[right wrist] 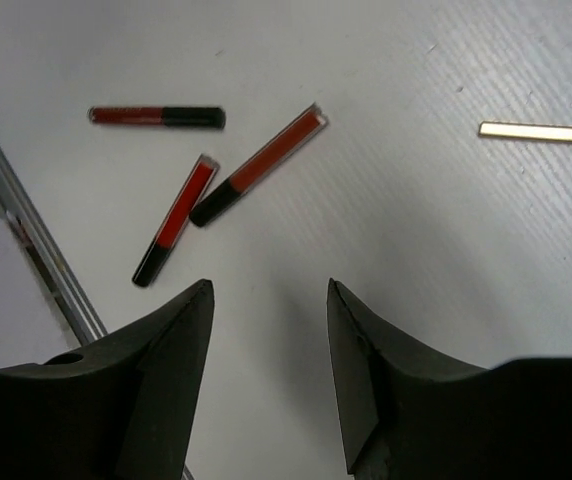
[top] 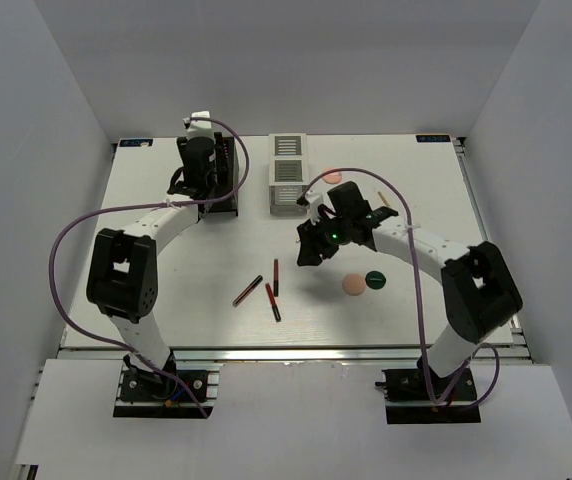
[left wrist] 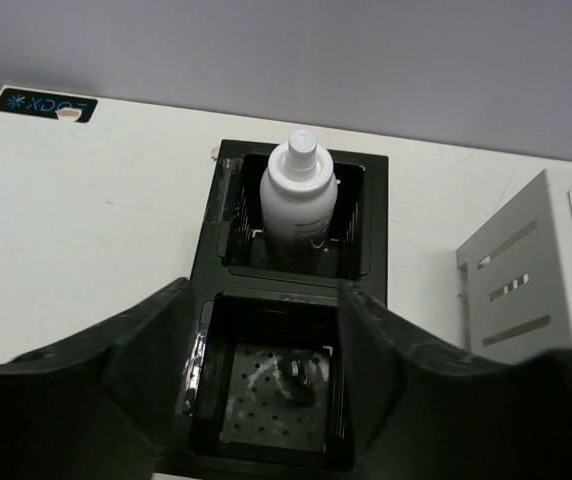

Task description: Organize the makeup

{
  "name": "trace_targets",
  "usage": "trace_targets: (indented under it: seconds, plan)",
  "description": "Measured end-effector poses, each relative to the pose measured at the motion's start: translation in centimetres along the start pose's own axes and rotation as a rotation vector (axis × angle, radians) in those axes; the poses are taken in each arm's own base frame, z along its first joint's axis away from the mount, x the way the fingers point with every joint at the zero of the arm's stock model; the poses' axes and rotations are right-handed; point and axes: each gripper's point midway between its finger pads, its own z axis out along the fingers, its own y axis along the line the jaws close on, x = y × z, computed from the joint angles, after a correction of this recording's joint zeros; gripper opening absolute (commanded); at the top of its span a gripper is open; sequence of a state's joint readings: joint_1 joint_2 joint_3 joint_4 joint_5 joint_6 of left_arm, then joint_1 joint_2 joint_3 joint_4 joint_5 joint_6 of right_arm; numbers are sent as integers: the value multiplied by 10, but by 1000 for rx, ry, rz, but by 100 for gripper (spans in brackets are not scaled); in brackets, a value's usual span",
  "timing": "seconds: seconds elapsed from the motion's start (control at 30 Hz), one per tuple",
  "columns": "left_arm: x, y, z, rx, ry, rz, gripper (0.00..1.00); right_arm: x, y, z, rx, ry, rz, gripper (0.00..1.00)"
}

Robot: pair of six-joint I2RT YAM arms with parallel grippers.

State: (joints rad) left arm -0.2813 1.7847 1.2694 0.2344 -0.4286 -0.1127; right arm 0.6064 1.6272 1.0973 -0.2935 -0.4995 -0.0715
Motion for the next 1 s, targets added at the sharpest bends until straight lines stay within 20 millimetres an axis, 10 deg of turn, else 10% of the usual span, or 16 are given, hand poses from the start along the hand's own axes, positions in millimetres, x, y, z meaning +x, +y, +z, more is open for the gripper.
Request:
trace_targets:
  seconds: [0.27,0.43,0.57,0.7,1.0]
  plan:
    - [-5,3,-18,18,-3,-33,75,-15,-9,56,84,81,175,55]
    - [-50,11,-72,80,-45,-103,18,-4,-2,82,134,149,226,47]
    - [-85,25,-144,160,-108,-183,25,-4,-1,96,195,189,255,40]
    - [-79,48,-207,186,-124,-265,31,-3,-7,107,270,205,287,36]
    - [-21,73,-254,152,6,-339,39,12,-15,109,399,234,304,27]
